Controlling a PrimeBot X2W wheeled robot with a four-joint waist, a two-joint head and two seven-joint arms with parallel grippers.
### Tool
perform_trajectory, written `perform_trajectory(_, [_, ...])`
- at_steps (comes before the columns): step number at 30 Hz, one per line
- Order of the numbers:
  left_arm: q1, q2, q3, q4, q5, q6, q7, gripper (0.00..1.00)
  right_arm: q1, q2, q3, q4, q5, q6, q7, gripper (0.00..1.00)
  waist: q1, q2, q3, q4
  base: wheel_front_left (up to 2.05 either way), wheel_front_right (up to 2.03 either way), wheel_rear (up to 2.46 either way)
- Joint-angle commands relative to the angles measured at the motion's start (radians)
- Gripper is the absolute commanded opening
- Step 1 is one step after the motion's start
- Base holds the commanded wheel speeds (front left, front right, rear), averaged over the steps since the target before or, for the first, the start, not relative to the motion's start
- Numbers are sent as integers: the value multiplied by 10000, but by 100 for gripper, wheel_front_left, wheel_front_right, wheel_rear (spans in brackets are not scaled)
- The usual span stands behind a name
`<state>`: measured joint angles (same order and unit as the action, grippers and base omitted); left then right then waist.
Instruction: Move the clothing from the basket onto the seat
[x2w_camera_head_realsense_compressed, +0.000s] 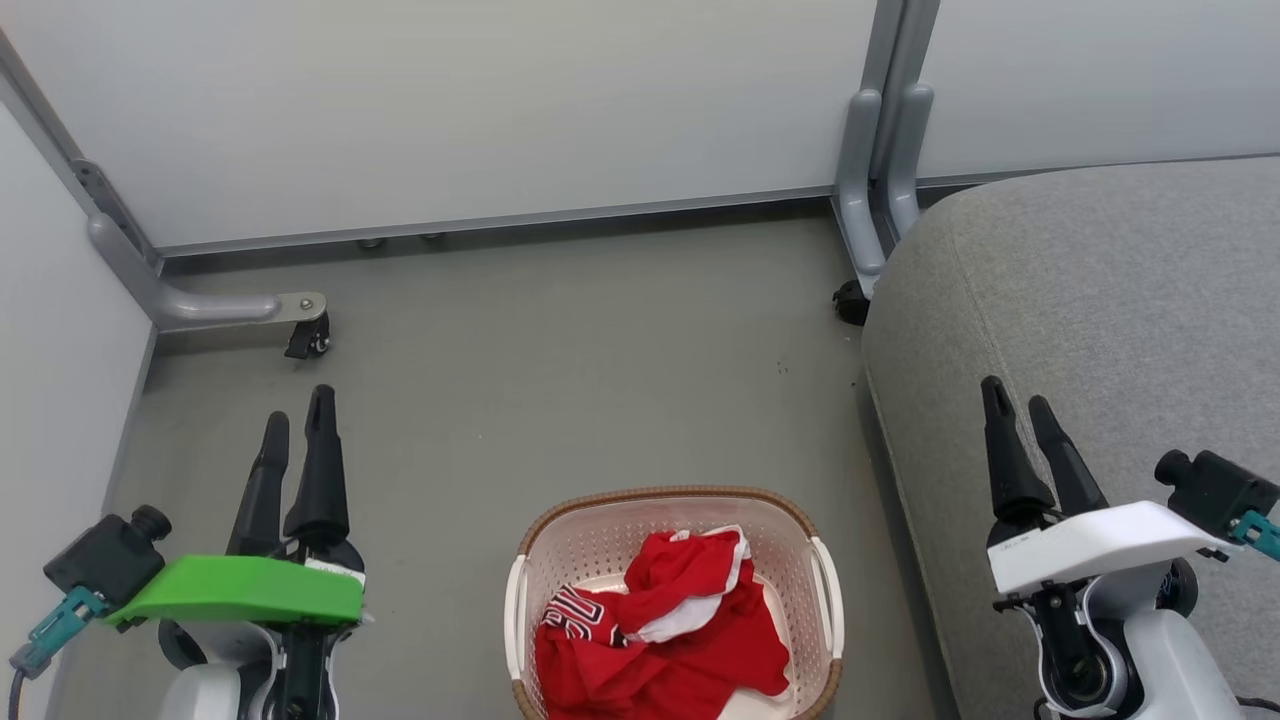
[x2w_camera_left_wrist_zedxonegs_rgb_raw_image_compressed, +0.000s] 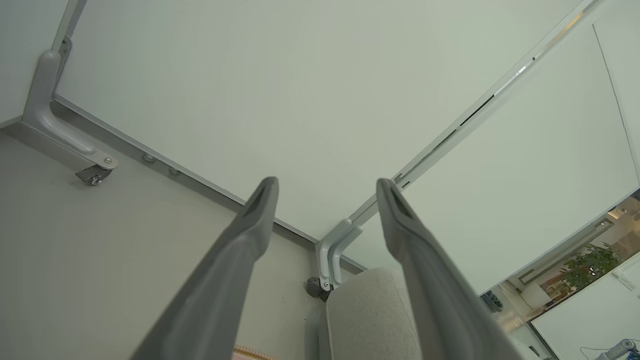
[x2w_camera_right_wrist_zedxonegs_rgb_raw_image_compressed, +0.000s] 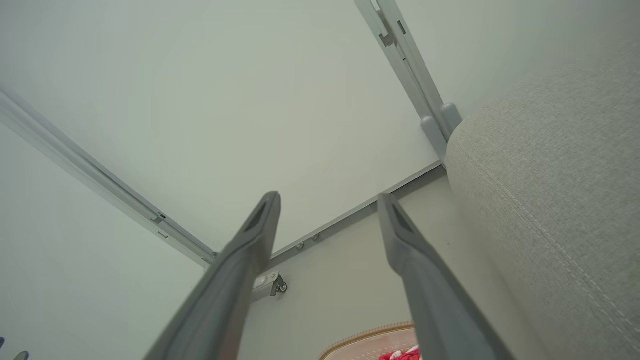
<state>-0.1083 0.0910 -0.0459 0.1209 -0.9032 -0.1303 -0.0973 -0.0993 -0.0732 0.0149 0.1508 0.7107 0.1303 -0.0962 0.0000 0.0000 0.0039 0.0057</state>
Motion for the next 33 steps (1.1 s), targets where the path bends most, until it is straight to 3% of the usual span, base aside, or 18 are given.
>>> perform_trajectory(1, [-291,131,-68,-158,361,-4,-97,100,-248,-65,53,-124,-380,3,-114,100,0,0,-4,6,0,0,0])
perform_trajectory(33, [-246,172,-483,746,4353,-6,-948,100,-201,38,324,723,-4366,4,-891,100,0,0,-75,81,0,0,0])
